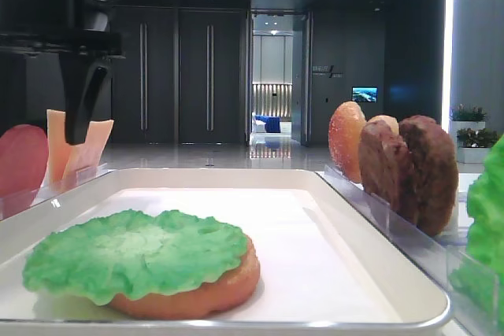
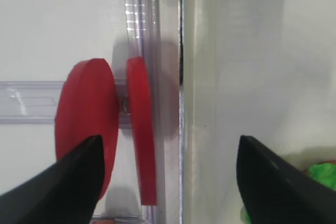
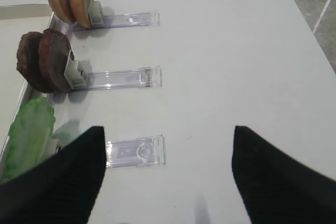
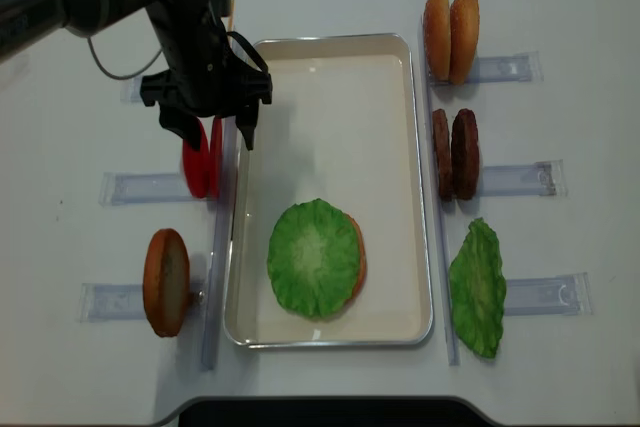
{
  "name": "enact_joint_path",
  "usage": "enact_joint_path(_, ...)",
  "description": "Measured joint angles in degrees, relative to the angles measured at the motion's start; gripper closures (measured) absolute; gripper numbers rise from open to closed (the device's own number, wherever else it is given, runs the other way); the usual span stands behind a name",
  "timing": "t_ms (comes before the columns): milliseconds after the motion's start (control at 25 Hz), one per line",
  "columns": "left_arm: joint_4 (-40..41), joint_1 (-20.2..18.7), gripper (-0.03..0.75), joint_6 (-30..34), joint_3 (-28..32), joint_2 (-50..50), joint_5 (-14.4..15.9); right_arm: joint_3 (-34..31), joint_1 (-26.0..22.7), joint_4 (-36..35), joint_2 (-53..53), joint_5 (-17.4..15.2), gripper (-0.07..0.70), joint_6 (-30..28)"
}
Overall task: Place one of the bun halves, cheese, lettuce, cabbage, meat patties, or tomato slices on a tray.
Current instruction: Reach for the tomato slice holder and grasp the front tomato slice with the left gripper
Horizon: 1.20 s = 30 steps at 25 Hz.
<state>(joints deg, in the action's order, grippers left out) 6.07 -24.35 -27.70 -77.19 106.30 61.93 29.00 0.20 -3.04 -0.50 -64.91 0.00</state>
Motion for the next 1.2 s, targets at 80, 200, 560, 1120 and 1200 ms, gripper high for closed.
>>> enact_joint_path(80, 1.1, 0.0, 0.125, 0.1, 0.0, 0.0, 0.6, 0.0, 0.0, 0.0, 0.0, 0.0, 0.149, 0.0)
enact_joint_path(200, 1.7, 0.0, 0.125, 0.3, 0.0, 0.0, 1.3, 0.0, 0.0, 0.0, 0.0, 0.0, 0.155, 0.0)
enact_joint_path(560, 1.9, 0.0, 0.163, 1.1, 0.0, 1.7, 1.6, 0.0, -0.2, 0.0, 0.0, 0.0, 0.163, 0.0)
enact_joint_path(1120, 2.8, 0.0, 0.564, 1.5, 0.0, 2.2, 1.6, 0.0, -0.2, -0.1, 0.0, 0.0, 0.165, 0.0)
enact_joint_path(1200, 2.9, 0.0, 0.622, 1.5, 0.0, 2.2, 1.6, 0.0, -0.2, -0.1, 0.0, 0.0, 0.166, 0.0)
